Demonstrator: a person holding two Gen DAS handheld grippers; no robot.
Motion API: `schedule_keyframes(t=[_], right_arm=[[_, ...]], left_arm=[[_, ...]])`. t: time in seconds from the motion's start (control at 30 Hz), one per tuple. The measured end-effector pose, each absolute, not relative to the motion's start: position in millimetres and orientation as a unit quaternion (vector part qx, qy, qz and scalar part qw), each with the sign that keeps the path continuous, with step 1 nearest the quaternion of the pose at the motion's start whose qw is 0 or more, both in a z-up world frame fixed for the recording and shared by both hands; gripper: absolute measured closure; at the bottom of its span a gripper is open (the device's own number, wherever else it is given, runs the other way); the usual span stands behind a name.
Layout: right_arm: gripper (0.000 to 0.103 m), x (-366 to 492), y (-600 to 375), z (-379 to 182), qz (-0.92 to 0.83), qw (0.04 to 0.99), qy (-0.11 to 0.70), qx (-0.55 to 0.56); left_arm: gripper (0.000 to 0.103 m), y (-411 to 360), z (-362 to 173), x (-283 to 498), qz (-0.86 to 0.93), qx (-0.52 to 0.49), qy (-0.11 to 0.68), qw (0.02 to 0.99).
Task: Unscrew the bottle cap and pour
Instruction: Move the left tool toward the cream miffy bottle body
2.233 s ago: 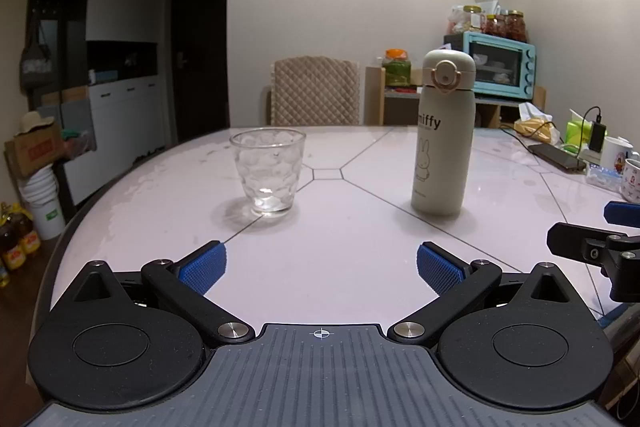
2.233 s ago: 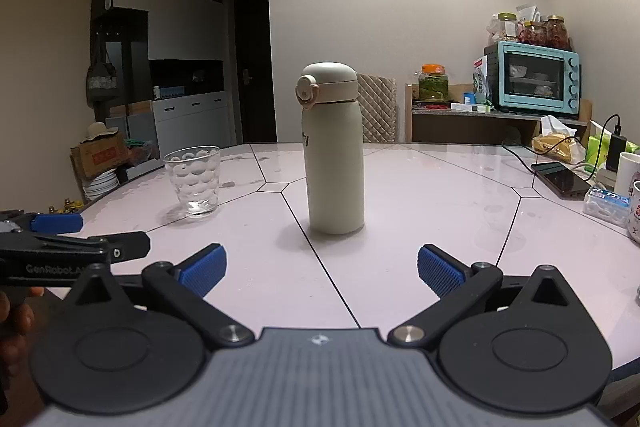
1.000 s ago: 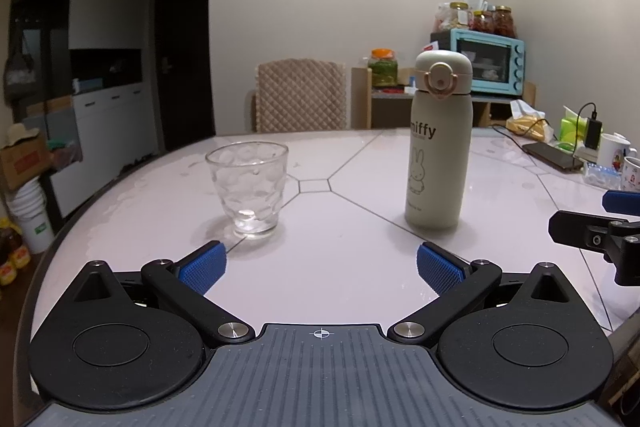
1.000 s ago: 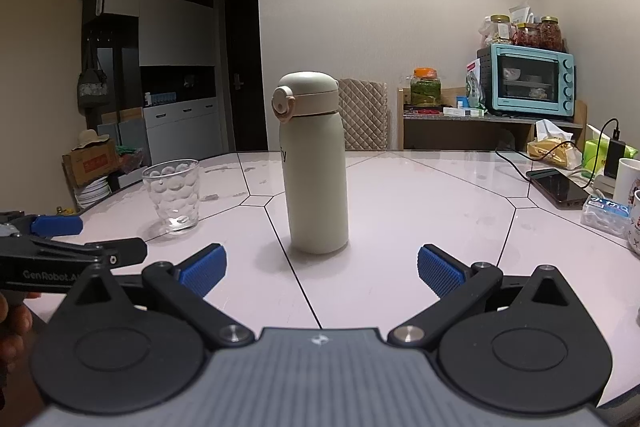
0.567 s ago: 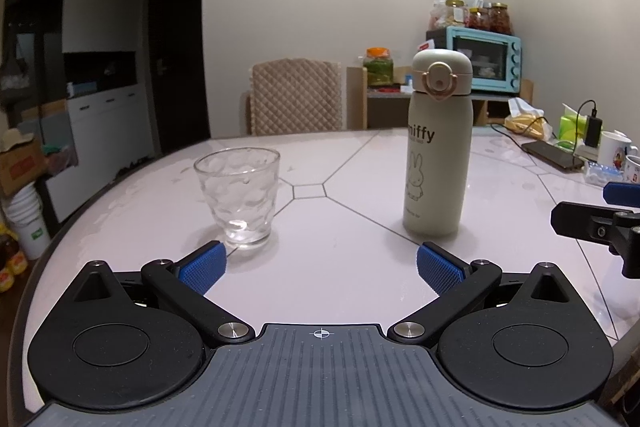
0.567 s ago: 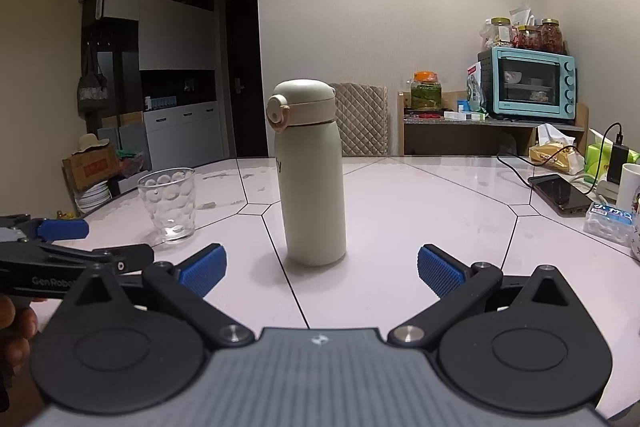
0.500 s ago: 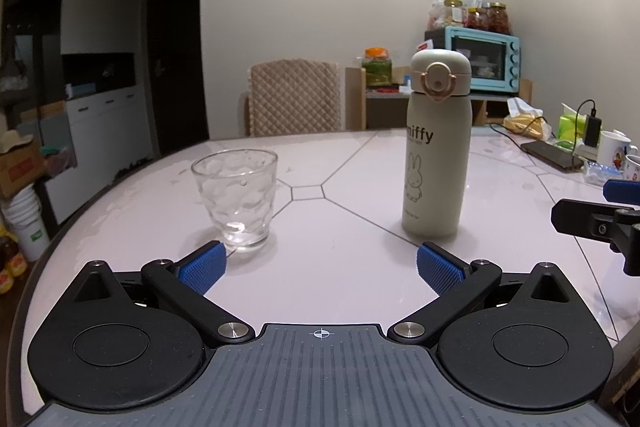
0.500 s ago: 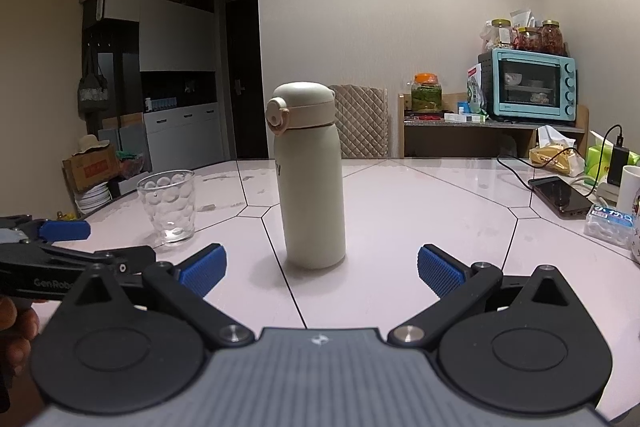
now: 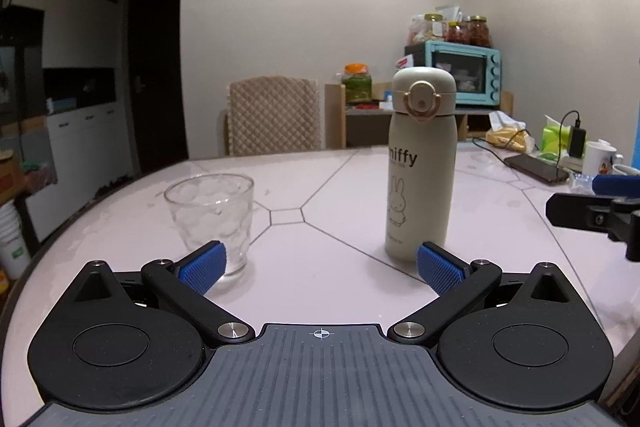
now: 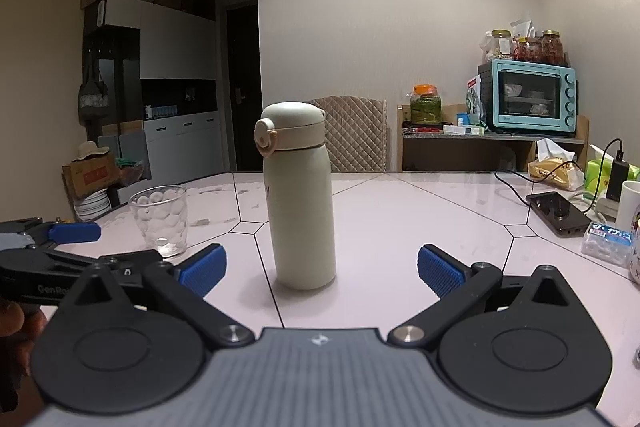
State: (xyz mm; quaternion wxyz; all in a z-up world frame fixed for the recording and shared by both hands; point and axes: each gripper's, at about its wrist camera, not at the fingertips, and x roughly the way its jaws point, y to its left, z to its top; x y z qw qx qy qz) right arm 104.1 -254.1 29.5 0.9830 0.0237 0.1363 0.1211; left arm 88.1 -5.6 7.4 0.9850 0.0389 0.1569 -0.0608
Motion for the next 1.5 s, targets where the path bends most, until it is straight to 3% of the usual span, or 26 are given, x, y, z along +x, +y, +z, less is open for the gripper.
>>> schedule_keyframes(t=[1.5], right_arm=[[0.0, 160, -255, 35, 0.116, 0.979, 0.17, 0.008]], left_arm=[[0.0, -11, 6, 152, -0.132, 0.089, 0.163, 0.974]])
